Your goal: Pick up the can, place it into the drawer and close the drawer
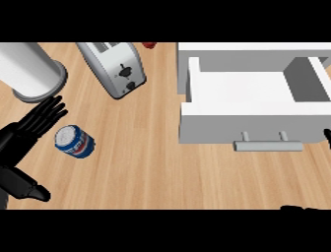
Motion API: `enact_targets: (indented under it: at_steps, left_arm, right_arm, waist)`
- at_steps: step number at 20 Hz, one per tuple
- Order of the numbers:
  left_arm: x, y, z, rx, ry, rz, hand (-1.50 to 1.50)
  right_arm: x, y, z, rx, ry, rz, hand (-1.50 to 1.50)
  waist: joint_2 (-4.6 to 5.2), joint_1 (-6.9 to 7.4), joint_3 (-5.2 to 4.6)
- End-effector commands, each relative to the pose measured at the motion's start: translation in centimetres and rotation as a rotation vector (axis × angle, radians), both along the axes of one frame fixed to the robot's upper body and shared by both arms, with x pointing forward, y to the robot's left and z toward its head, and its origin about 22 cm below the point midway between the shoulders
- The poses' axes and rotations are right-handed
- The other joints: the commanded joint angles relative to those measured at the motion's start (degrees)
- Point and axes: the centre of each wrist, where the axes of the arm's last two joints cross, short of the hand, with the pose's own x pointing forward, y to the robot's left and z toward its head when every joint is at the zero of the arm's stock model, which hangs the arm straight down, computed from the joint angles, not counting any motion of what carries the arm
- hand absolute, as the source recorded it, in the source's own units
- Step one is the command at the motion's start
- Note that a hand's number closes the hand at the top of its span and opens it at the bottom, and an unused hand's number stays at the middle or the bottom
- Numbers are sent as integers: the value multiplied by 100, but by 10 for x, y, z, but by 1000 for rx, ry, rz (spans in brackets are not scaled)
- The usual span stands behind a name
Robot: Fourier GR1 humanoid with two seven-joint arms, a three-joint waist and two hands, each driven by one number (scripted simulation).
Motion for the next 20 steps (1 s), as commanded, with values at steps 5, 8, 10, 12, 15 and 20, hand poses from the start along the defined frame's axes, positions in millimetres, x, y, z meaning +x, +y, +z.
enact_targets:
  at_steps: [5,8,10,12,15,20]
  left_arm:
    - [8,24,-39,24,15,43,-150]
    - [10,13,-48,38,11,45,-150]
    - [13,37,-33,26,22,38,-150]
    - [16,19,-70,49,17,48,-150]
    - [12,60,-62,34,19,57,-150]
    - [25,52,-77,62,32,50,-150]
  right_arm:
    - [3,6,-1,15,-10,-8,-150]
    - [-21,-11,-3,14,-7,17,-150]
    - [11,-4,-8,-26,-8,-9,-150]
    - [-4,-16,-3,-4,0,8,-150]
    - [-2,-5,-6,-3,-6,4,-150]
    - [0,2,7,0,-13,3,-150]
  waist:
    - [3,-4,-1]
    - [-3,-21,0]
    - [-1,12,1]
    - [6,-31,-2]
    - [3,-15,-1]
    - [3,-15,-2]
